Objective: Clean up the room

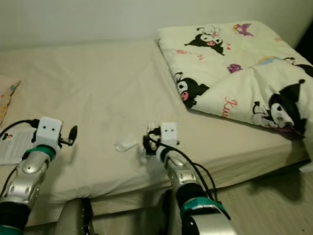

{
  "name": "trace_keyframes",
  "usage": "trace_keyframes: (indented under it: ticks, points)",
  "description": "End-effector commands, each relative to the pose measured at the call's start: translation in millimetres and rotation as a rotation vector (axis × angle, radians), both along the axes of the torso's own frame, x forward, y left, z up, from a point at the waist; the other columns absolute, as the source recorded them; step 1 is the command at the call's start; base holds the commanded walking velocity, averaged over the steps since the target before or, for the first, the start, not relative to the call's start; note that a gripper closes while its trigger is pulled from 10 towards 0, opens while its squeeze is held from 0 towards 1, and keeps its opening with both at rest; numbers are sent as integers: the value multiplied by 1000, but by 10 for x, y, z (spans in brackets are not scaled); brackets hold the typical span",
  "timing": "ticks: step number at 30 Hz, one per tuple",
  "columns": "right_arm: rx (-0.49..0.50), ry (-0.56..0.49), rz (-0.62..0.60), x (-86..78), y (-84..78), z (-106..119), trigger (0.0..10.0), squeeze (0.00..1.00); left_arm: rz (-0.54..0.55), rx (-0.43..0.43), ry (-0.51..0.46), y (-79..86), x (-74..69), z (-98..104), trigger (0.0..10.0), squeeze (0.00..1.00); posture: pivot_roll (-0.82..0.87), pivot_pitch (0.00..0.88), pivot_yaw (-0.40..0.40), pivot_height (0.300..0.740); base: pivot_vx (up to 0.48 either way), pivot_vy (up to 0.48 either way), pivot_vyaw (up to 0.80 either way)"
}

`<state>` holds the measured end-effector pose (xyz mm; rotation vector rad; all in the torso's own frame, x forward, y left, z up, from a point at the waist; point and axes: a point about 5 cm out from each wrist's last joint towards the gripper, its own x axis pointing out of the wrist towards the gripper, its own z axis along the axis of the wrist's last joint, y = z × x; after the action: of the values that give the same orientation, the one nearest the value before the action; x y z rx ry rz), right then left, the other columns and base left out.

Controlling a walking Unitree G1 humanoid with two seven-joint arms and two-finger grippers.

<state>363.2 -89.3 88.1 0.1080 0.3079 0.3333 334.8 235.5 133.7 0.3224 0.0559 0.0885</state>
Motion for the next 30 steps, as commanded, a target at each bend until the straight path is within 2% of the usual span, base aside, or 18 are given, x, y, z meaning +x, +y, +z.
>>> trace_keyframes:
  ticks: [1,3,8,13,21,22,23,30]
  points:
    - [-7,46,64,-35,136,-49,10000,1000,7,-25,0,62,18,97,10000,0,168,178,27,535,0,0,0]
    - [-19,59,107,-38,233,-34,10000,1000,16,-36,-1,116,39,177,10000,0,174,204,26,535,0,0,0]
    - [-42,69,132,-27,309,-9,10000,1000,33,-35,1,198,42,261,10000,0,183,228,26,535,0,0,0]
    - [-90,58,116,10,338,40,10000,1000,70,-53,4,272,31,302,10000,0,178,238,17,535,0,0,0]
    - [-154,17,57,65,290,103,10000,1000,62,-48,16,263,35,332,10000,0,182,238,19,535,0,0,0]
    - [-169,21,48,66,272,94,10000,871,61,-48,17,264,36,338,10000,0,181,233,21,535,0,0,0]
    - [-190,38,42,56,255,62,10000,0,59,-46,19,269,37,344,10000,0,181,233,21,535,0,0,0]
    - [-220,118,3,-1,193,-78,10000,0,48,-34,29,277,45,370,10000,0,188,226,29,535,0,0,0]
